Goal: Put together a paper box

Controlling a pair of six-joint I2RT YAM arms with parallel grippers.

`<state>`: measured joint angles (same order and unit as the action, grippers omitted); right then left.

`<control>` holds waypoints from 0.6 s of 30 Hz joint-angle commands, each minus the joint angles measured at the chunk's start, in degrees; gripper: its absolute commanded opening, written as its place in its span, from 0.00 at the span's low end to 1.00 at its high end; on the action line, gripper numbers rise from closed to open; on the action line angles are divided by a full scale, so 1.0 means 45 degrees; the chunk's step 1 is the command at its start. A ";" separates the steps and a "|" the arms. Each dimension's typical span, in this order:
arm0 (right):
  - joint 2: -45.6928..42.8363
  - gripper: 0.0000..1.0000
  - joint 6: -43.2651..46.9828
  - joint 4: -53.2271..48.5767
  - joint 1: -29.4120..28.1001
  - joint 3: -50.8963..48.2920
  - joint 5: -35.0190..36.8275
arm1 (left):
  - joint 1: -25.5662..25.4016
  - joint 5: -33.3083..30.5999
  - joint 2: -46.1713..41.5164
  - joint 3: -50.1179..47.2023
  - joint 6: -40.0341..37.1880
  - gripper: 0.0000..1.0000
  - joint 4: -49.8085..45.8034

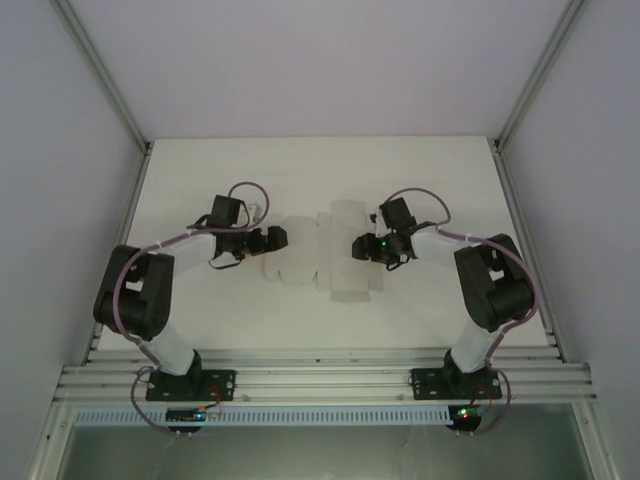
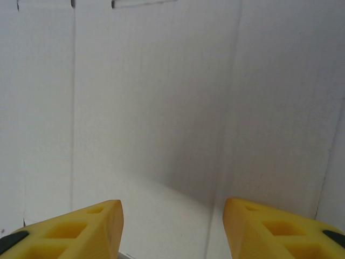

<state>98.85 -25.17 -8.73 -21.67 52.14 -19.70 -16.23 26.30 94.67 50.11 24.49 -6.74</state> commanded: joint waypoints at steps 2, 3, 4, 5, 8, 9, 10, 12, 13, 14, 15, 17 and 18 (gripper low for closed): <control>0.0841 0.53 -0.0619 0.1210 0.0357 -0.1268 -0.1170 | -0.0065 0.1004 0.0510 0.0429 -0.0592 0.99 -0.0308; 0.0896 0.51 -0.0670 0.1493 0.0416 -0.1462 -0.1374 | -0.0065 0.1346 0.0613 0.0408 -0.0636 0.98 -0.0077; 0.0960 0.51 -0.0730 0.1621 0.0465 -0.1600 -0.1402 | -0.0065 0.1701 0.0743 0.0390 -0.0578 0.97 0.0157; 0.1035 0.49 -0.0737 0.1732 0.0499 -0.1701 -0.1430 | -0.0065 0.2229 0.0861 0.0360 -0.0530 0.94 0.0522; 0.1149 0.48 -0.0778 0.2149 0.0541 -0.1960 -0.1497 | -0.0122 0.3672 0.1146 0.0111 0.0053 0.79 0.2116; 0.1131 0.48 -0.0804 0.2416 0.0540 -0.2029 -0.1607 | -0.0136 0.3985 0.1221 -0.0036 0.0384 0.73 0.2768; 0.1102 0.48 -0.0839 0.2688 0.0554 -0.2175 -0.1685 | -0.0143 0.4231 0.1251 -0.0135 0.0678 0.65 0.3329; 0.0953 0.48 -0.0814 0.2931 0.0573 -0.2318 -0.1875 | -0.0144 0.4304 0.1227 -0.0139 0.0902 0.54 0.3691; 0.0807 0.48 -0.0782 0.2984 0.0596 -0.2372 -0.1834 | -0.0139 0.4317 0.1112 -0.0152 0.0833 0.48 0.3761; 0.0636 0.48 -0.0726 0.3030 0.0633 -0.2414 -0.1869 | -0.0144 0.4287 0.0991 -0.0206 0.0772 0.42 0.3805; 0.0439 0.49 -0.0675 0.3034 0.0695 -0.2448 -0.1934 | -0.0144 0.4281 0.0834 -0.0237 0.0666 0.39 0.3841; -0.0121 0.50 -0.0533 0.3092 0.0873 -0.2557 -0.2078 | -0.0134 0.4108 0.0413 -0.0361 0.0462 0.22 0.3803; -0.0474 0.51 -0.0465 0.3172 0.0948 -0.2633 -0.2196 | -0.0144 0.4101 0.0219 -0.0409 0.0337 0.12 0.3783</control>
<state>98.00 -27.66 10.37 -18.20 43.07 -29.21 -16.51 42.19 98.98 49.10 27.51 7.46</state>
